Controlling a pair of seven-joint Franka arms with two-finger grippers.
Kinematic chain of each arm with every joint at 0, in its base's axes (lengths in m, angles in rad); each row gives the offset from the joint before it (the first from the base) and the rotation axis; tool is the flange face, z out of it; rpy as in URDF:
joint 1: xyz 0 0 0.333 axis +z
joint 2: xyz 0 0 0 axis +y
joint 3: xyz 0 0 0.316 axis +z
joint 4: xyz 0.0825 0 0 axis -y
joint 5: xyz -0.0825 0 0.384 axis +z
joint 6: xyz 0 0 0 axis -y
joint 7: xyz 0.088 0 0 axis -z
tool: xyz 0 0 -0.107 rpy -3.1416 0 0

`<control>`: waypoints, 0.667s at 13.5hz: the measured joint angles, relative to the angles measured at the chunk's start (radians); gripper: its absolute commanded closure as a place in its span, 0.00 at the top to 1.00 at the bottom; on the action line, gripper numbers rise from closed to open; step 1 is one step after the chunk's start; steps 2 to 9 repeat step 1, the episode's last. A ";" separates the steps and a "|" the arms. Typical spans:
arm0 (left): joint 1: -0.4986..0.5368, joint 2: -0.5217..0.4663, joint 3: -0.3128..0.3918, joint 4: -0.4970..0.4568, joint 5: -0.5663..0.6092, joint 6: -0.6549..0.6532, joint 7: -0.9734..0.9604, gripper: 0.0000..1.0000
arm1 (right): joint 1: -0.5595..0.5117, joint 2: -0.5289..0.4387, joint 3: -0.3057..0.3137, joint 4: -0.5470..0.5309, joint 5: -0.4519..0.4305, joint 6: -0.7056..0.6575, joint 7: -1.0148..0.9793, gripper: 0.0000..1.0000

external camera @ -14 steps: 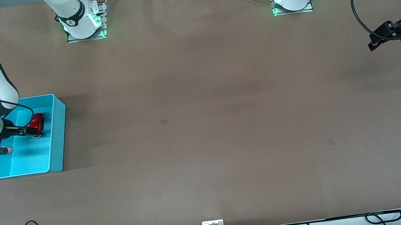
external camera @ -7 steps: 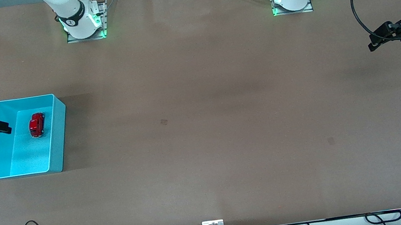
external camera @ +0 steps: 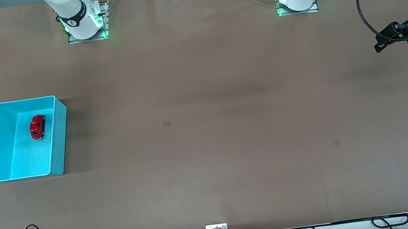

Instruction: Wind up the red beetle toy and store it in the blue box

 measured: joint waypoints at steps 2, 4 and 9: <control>0.000 0.000 0.000 0.000 0.000 0.000 0.000 1.00 | 0.002 -0.006 0.000 0.000 0.000 -0.003 0.000 1.00; 0.000 0.000 0.000 0.000 0.000 0.000 0.000 1.00 | 0.002 -0.006 0.000 0.000 0.000 -0.003 0.000 1.00; 0.000 0.000 0.000 0.000 0.000 0.000 0.000 1.00 | 0.002 -0.006 0.000 0.000 0.000 -0.003 0.000 1.00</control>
